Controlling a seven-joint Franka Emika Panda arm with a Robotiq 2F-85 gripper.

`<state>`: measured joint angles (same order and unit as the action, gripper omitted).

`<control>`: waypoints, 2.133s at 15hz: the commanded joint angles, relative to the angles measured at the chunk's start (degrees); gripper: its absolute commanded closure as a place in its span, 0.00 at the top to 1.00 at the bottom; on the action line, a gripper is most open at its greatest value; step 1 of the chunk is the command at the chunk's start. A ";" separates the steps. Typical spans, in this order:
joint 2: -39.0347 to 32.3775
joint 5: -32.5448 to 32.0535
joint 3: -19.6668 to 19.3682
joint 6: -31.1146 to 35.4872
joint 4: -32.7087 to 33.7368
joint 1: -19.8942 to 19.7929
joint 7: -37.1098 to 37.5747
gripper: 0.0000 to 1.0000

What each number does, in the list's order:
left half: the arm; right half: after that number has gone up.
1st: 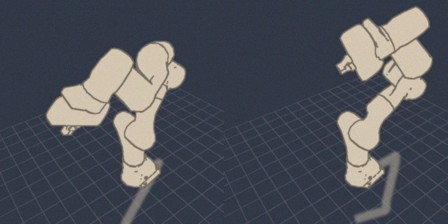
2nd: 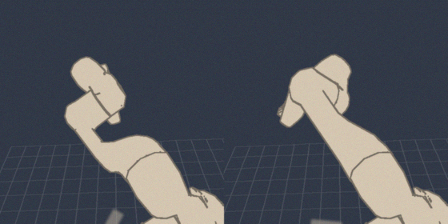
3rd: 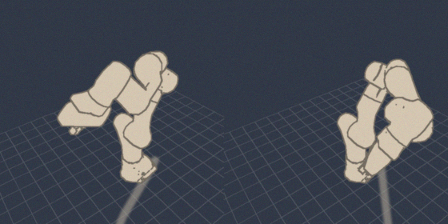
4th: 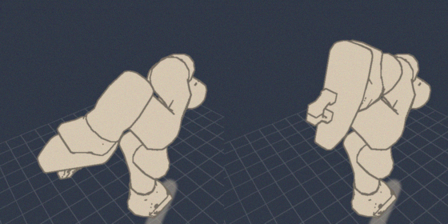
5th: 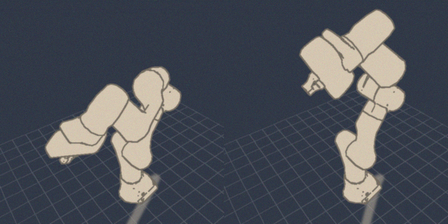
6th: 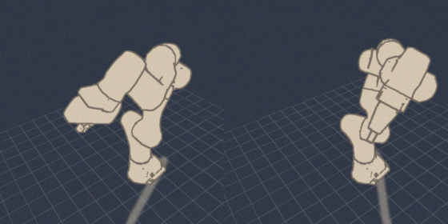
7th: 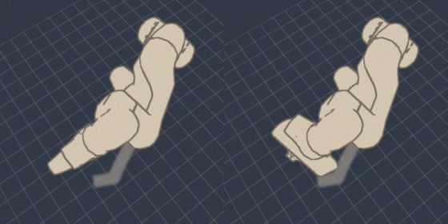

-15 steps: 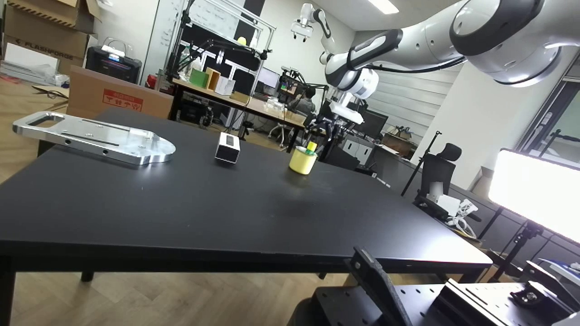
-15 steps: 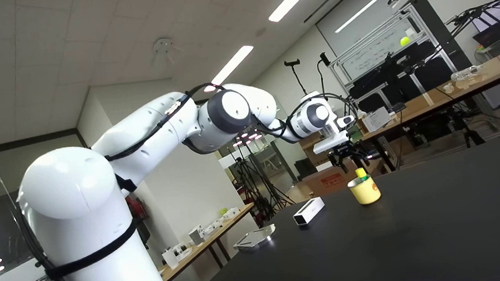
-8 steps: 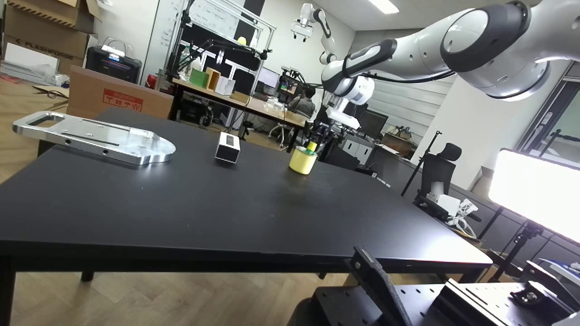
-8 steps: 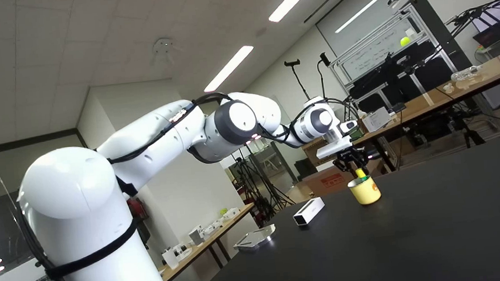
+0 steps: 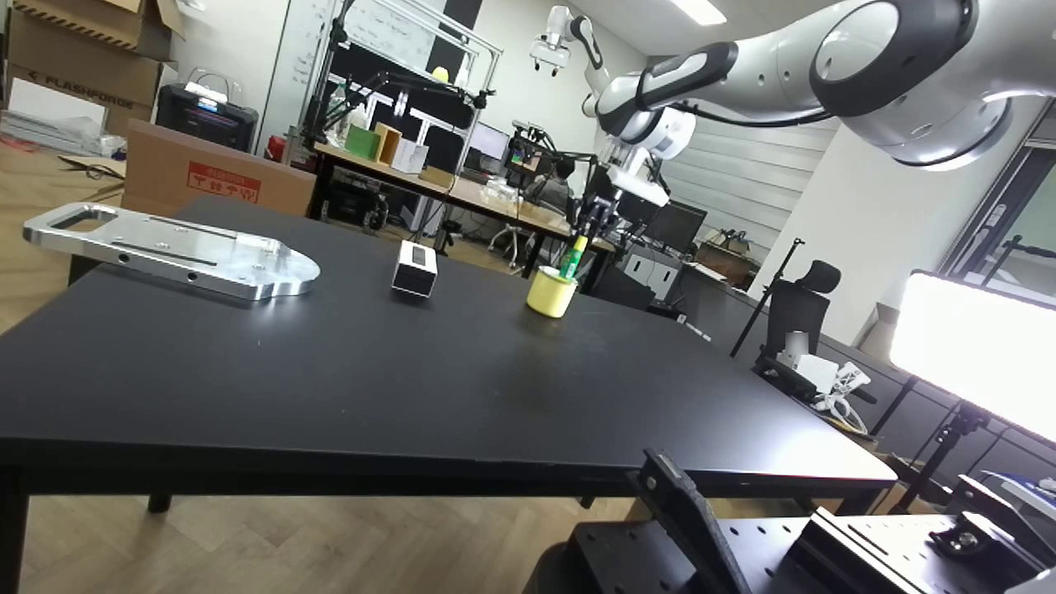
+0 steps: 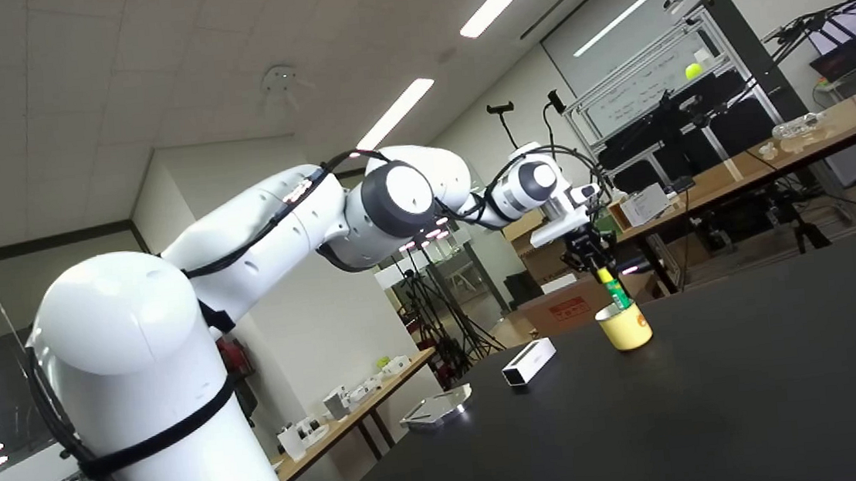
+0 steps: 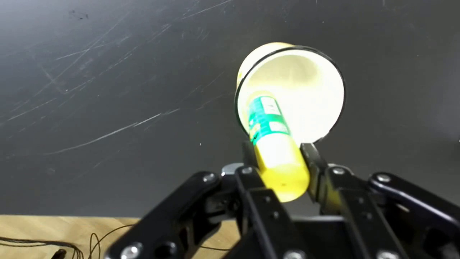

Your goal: Pick up the glue stick from the yellow cup and put it on the table

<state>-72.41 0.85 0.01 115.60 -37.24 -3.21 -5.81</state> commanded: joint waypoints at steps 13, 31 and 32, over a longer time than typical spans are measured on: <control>21.03 0.22 -6.79 9.54 -23.10 -13.24 1.51 0.09; 16.92 4.72 -10.31 29.94 -44.14 -19.43 6.71 0.09; 16.88 4.93 -10.24 30.11 -44.29 -19.52 6.69 0.09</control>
<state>-56.77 4.86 -10.36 144.39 -79.41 -22.75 -1.00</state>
